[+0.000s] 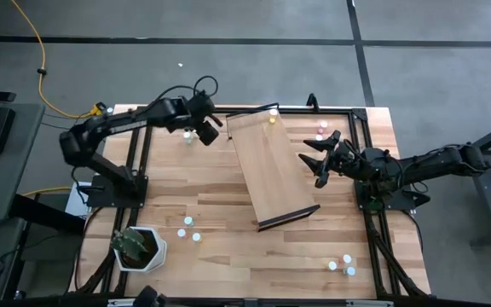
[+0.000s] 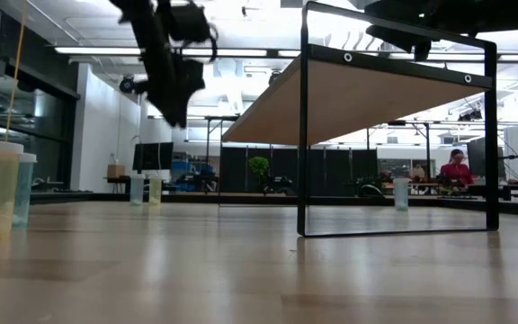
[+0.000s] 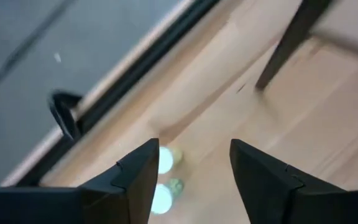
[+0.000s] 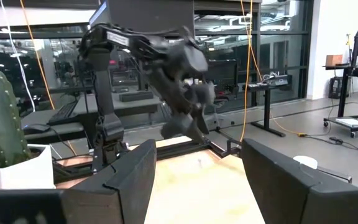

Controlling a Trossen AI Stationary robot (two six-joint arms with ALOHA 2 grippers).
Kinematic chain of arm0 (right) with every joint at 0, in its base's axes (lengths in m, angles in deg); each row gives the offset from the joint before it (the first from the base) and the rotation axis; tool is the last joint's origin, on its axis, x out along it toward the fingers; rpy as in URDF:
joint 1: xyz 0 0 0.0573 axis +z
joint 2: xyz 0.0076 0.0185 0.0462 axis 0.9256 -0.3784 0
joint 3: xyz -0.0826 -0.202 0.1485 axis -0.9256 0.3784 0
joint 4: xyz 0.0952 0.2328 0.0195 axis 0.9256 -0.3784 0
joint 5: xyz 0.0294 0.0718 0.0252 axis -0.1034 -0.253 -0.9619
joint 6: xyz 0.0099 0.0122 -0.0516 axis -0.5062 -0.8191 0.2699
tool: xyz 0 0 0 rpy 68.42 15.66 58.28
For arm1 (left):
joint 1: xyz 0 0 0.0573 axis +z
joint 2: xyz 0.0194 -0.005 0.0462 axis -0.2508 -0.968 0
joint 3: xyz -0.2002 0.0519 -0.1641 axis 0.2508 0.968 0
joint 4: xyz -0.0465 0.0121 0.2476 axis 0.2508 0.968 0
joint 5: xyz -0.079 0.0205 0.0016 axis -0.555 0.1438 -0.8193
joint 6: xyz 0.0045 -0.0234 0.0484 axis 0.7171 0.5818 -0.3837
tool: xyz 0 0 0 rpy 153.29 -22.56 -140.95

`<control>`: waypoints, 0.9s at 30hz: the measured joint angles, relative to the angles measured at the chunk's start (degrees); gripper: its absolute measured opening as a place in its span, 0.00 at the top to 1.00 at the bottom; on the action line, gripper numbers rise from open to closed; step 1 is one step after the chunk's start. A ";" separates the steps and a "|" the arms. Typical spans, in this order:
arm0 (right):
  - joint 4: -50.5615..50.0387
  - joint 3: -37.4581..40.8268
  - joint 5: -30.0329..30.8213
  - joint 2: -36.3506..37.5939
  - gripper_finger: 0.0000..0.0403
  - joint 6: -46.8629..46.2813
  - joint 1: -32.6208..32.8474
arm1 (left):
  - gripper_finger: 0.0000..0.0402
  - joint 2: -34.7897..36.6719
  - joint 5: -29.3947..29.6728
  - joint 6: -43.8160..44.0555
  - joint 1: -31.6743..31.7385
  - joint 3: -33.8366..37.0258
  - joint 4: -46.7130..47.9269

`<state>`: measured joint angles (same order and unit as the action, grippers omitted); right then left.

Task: Pick and place medicine bottles onto shelf by color
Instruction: Put the yellow pill bottle on the shelf aligned with the other yellow pill bottle

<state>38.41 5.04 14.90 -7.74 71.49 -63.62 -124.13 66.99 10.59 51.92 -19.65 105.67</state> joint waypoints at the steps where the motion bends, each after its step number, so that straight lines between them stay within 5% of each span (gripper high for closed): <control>1: 0.00 0.00 0.00 0.00 0.43 -0.02 0.00 | 0.51 -1.00 -1.21 0.13 1.01 0.00 0.11; 27: -0.07 -0.02 0.02 0.00 0.43 -0.02 0.00 | 0.43 -16.78 2.92 6.05 6.27 0.00 0.31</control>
<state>38.34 5.02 14.93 -7.74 71.47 -63.62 -140.91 69.91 16.65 58.19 -19.65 105.97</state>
